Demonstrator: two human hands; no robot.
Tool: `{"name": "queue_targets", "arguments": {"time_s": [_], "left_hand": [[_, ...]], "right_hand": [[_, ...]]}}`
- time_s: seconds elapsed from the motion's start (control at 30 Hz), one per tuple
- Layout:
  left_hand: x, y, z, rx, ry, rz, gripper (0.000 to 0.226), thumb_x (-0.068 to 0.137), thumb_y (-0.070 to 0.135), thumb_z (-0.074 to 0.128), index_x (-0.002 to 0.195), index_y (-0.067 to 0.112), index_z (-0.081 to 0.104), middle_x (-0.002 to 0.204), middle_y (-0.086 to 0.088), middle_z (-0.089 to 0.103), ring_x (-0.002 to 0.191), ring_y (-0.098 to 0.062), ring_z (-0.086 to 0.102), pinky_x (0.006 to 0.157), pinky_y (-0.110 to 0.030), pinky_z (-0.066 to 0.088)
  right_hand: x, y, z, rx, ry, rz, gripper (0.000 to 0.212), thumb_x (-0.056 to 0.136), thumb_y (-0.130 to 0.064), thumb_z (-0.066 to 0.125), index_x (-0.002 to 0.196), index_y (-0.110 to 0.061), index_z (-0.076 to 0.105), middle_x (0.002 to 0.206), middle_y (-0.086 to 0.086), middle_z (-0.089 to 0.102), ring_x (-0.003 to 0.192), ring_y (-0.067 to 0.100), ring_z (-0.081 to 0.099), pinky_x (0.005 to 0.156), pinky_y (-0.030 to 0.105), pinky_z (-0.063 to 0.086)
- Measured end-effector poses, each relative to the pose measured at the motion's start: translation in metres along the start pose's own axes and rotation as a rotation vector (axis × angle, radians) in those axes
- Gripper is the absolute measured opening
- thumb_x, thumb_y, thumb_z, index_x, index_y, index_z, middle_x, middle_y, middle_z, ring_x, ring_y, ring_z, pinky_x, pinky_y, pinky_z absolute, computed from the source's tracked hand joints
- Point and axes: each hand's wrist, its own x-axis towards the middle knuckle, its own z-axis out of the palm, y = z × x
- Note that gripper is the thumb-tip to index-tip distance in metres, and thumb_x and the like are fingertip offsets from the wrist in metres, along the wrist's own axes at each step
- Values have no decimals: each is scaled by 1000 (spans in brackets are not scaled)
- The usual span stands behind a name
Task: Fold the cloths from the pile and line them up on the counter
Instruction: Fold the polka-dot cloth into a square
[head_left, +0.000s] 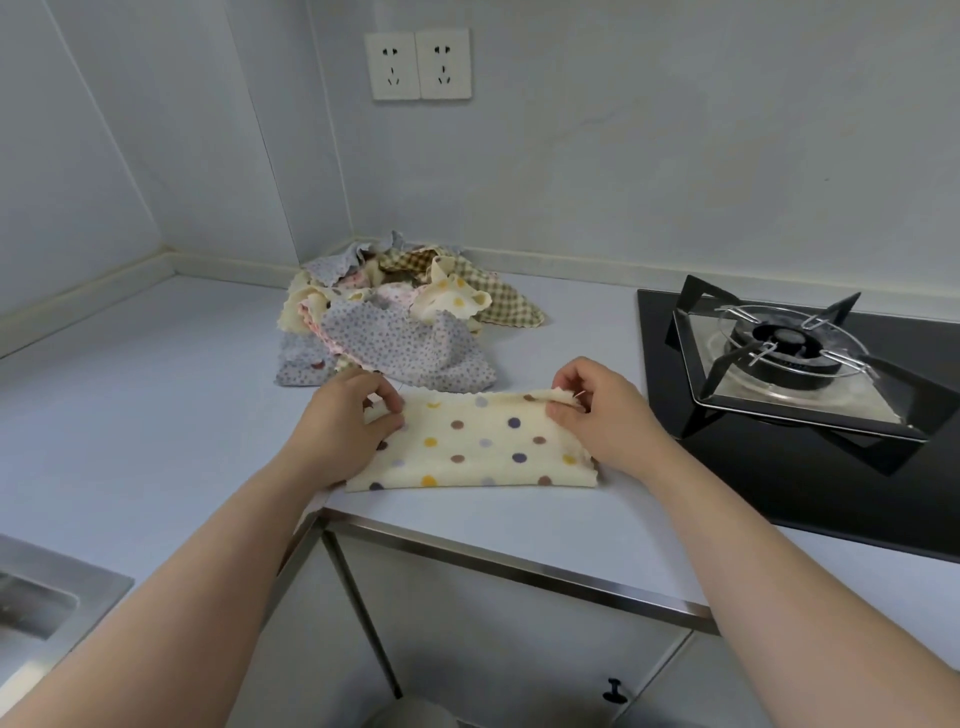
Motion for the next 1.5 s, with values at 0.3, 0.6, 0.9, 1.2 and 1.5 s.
{"name": "queue_targets", "arguments": {"time_s": [0.3,0.6,0.9,1.2,1.5], "left_hand": [[5,25,-40,-147,-113,-104,53,80,10,80,126,29,61,102,9,60,83,-3,55,75,-20,44],[-5,59,-60,-110,-20,71,38,77,25,85,110,34,67,85,5,57,70,-10,51,65,-22,42],[-8,65,-70,-105,44,116,28,80,31,82,105,33,69,67,4,44,58,-13,41,54,-25,35],[-18,79,-67,46,6,172,17,89,36,71,87,20,66,66,4,54,60,-10,48,52,-23,33],[-22,71,-69,163,-74,267,19,97,40,58,90,22,61,89,13,53,79,-3,50,66,-21,37]], "right_hand": [[-14,-1,-4,246,108,31,37,86,1,71,107,-30,66,98,-6,63,70,-6,57,70,9,45],[-19,-36,-48,-208,-106,7,35,84,-18,73,117,-30,70,106,-12,67,101,1,61,76,10,43],[-29,-69,-74,-520,-85,-30,27,90,-19,69,117,-24,71,97,-10,63,92,6,58,74,16,39],[-33,-82,-94,-533,-102,16,18,77,-15,79,93,-25,77,80,-13,69,76,0,61,69,21,49],[-37,-87,-102,-532,-65,-40,8,81,-26,79,87,-27,74,85,-5,68,74,8,57,59,22,42]]}}
